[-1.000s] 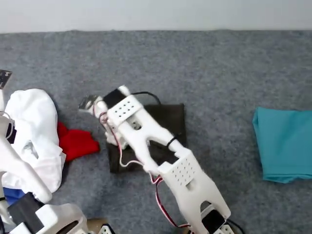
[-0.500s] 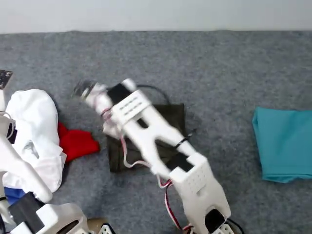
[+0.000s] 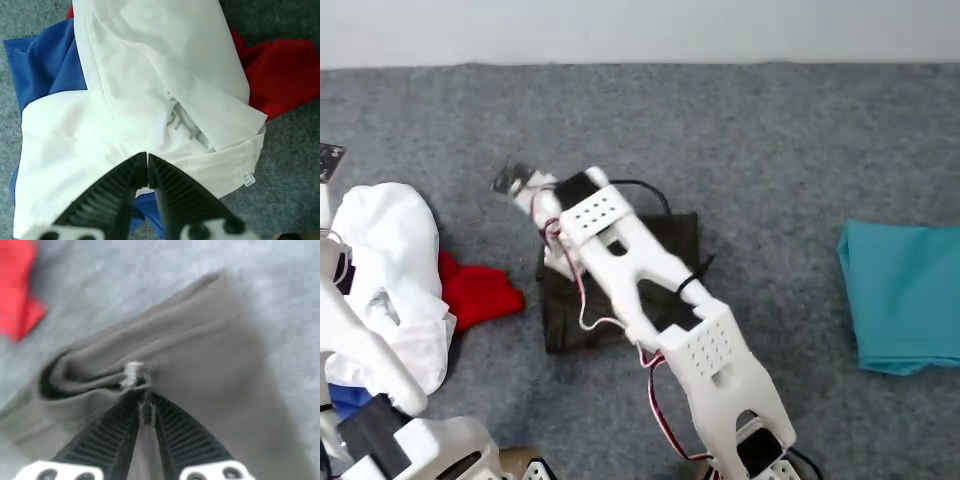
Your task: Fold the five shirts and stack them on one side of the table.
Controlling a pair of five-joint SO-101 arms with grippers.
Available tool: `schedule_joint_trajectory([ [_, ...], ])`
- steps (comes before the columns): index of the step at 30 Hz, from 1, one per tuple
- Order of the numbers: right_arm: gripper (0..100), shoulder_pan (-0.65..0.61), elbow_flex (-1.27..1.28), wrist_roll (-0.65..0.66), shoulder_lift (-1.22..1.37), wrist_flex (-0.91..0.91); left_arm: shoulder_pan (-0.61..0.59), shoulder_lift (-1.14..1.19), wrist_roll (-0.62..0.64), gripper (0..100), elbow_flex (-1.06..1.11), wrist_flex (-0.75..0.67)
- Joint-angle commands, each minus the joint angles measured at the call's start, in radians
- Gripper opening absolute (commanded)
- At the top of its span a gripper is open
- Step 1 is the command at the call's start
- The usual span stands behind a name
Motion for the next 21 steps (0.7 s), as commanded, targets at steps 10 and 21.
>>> schedule_joint_trajectory([
  [10,1.0,-0.176,0.158,0.0,-0.328,0.252,0.003,-0.048,-0.002,2,-0.004,-0.021],
  [21,1.0,0.054,0.114,-0.006,-0.263,-0.076,0.003,-0.046,-0.002,2,0.004,-0.021],
])
